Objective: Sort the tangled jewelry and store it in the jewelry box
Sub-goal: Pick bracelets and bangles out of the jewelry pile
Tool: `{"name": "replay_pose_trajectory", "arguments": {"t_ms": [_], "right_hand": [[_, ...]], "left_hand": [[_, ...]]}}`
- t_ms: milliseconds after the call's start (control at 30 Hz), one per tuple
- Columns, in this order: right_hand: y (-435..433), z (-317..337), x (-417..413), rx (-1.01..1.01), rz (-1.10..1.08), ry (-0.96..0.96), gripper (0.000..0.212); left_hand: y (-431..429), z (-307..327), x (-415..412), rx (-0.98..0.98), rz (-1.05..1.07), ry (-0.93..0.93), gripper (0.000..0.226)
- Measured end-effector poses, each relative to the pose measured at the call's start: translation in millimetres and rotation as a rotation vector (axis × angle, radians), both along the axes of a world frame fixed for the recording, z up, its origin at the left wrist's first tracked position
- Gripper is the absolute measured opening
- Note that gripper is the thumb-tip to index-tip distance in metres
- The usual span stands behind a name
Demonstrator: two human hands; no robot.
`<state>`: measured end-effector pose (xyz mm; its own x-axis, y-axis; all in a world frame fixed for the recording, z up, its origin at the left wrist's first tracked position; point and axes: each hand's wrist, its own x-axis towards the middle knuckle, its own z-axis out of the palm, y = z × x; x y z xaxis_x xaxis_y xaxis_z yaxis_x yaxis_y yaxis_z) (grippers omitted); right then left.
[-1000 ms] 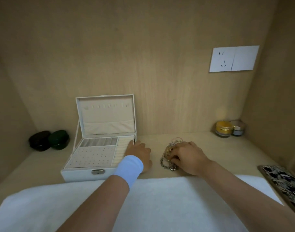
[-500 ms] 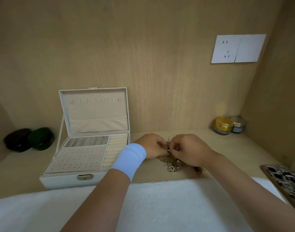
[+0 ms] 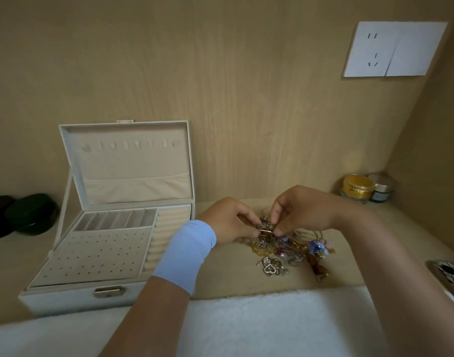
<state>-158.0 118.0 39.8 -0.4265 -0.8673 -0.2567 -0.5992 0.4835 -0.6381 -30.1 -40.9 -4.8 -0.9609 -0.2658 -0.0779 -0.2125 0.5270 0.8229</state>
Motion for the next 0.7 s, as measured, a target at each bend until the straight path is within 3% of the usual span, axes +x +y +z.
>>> {"name": "replay_pose_trajectory", "arguments": {"t_ms": [167,400,567,700], "right_hand": [[-8,19,3,0.13,-0.007,0.087,0.014],[-43,14,19,-0.159,-0.146,0.01,0.012],[-69,-25,13,-0.289,-0.261,0.018,0.01],[-79,-48,7,-0.359,-0.293,0.117,0.015]], "left_hand": [[-7,12,3,0.005,-0.013,0.056,0.02],[-25,27,15,-0.218,0.238,0.183,0.011],[-29,20,15,-0.558,0.283,0.099,0.021],[-32,15,13,-0.696,0.236,0.027,0.025]]}}
